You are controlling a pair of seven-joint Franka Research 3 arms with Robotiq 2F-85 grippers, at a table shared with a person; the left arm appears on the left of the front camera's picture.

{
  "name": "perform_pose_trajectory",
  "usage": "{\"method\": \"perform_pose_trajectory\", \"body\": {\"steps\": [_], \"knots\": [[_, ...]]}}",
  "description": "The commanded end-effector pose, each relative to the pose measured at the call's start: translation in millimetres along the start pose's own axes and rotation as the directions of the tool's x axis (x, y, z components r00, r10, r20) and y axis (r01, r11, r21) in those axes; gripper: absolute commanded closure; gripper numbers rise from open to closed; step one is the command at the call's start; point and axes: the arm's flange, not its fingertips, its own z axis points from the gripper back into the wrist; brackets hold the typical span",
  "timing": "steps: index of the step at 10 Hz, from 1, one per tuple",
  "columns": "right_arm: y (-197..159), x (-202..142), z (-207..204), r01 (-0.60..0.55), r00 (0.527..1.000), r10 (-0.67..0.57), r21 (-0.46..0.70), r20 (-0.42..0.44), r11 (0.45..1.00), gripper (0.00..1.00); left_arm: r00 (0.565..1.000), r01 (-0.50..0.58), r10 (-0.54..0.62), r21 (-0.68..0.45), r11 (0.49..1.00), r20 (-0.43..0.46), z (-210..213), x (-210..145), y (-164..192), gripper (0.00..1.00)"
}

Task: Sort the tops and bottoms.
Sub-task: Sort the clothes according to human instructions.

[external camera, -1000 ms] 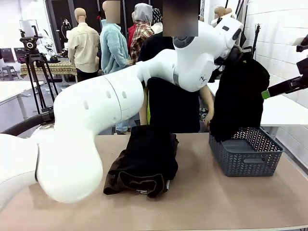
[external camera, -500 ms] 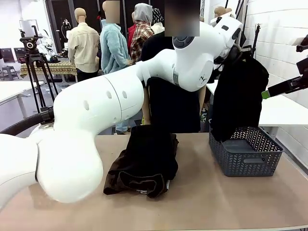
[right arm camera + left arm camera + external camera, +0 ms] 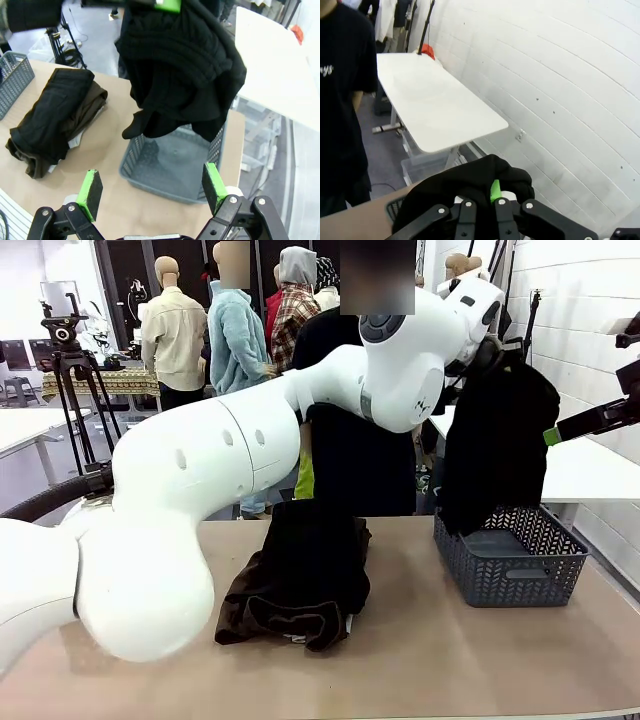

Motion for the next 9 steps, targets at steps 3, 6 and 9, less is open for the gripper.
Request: {"method": "perform_pose_trajectory", "body": {"steps": [3, 6, 9], "knots": [[0.7, 0.3, -0.8, -0.005, 1.000, 0.005, -0.003, -0.002, 1.000, 0.00, 0.968, -0.155, 0.145, -0.034, 0.987, -0.207, -91.8, -85.0, 24.0, 1.00], [0.7, 0.3, -0.8, -0.005, 1.000, 0.005, -0.003, -0.002, 1.000, 0.00, 0.930, -0.119, 0.142, 0.090, 0.989, -0.340, -115.0, -109.8, 35.1, 1.00], [0.7, 0.3, -0.8, -0.005, 1.000, 0.005, -0.003, -0.002, 1.000, 0.00, 0.909, -0.083, 0.136, 0.149, 0.985, -0.393, -134.4, -124.7, 42.3, 1.00]]}}
